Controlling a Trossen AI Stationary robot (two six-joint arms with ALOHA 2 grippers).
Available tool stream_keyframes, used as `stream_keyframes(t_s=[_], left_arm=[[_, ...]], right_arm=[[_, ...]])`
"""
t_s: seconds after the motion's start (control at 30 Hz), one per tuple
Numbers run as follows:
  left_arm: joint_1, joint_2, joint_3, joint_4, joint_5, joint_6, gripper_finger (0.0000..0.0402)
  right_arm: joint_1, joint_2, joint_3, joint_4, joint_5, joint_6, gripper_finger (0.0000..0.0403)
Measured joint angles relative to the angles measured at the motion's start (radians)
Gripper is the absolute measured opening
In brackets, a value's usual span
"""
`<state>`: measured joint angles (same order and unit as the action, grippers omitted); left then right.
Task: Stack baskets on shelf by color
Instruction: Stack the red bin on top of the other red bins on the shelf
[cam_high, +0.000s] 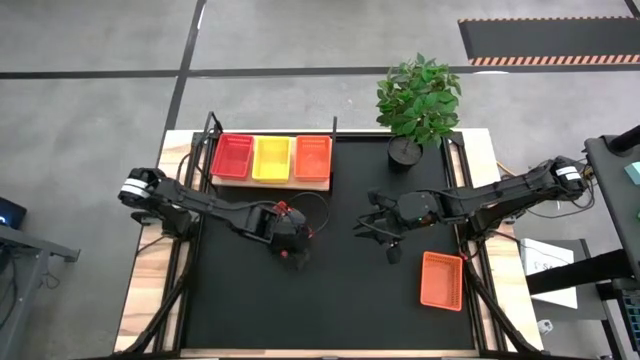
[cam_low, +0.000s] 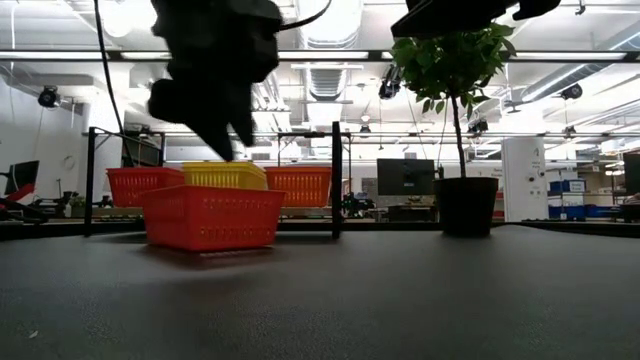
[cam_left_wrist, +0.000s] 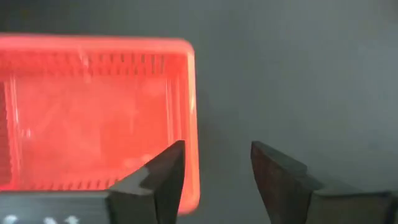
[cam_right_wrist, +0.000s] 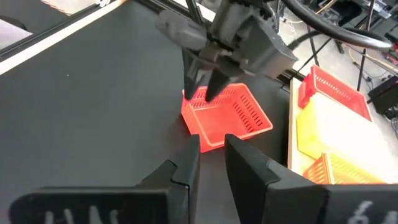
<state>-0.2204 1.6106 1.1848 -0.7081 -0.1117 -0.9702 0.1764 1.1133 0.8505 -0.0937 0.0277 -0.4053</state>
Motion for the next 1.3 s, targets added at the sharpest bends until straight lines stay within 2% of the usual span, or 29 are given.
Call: stream_keyframes(t_s=[0.1, 0.2, 0.6, 0.7, 0.83, 0.9, 1.1, 1.23, 1.3], left_arm=[[-0.001, 0.025, -0.005, 0.064, -0.067, 0.012, 0.0174], [-0.002, 0.052, -0.014, 0.057, -0.106, 0.016, 0.0169], [-0.001, 0.159, -0.015, 0.078, -0.107, 0.062, 0.0126], [-0.001, 0.169, -0.015, 0.076, -0.106, 0.070, 0.0098], [-0.006, 0.170, -0.015, 0.070, -0.109, 0.090, 0.0025], [-0.019, 0.165, -0.014, 0.058, -0.125, 0.112, 0.0009], [-0.088, 0.103, 0.026, -0.016, -0.139, 0.342, 0.0001], [-0.158, 0.025, 0.054, -0.177, -0.150, 0.663, 0.0000], [-0.189, -0.023, 0.059, -0.289, -0.200, 0.818, 0.0000]], right_arm=[[0.000, 0.000, 0.000, 0.002, 0.000, -0.005, 0.0069], [0.000, 0.000, 0.000, 0.002, -0.001, -0.001, 0.0071], [0.000, 0.001, 0.000, 0.003, -0.002, 0.001, 0.0073], [0.000, 0.003, 0.000, 0.002, -0.002, 0.002, 0.0073], [0.000, 0.003, 0.000, 0.001, -0.002, 0.002, 0.0073], [0.000, 0.003, 0.000, -0.002, -0.001, 0.004, 0.0073], [0.000, 0.003, 0.000, -0.002, -0.001, 0.003, 0.0073], [0.000, 0.003, 0.000, 0.003, -0.001, 0.002, 0.0073], [0.000, 0.003, 0.000, 0.003, -0.001, 0.002, 0.0073]])
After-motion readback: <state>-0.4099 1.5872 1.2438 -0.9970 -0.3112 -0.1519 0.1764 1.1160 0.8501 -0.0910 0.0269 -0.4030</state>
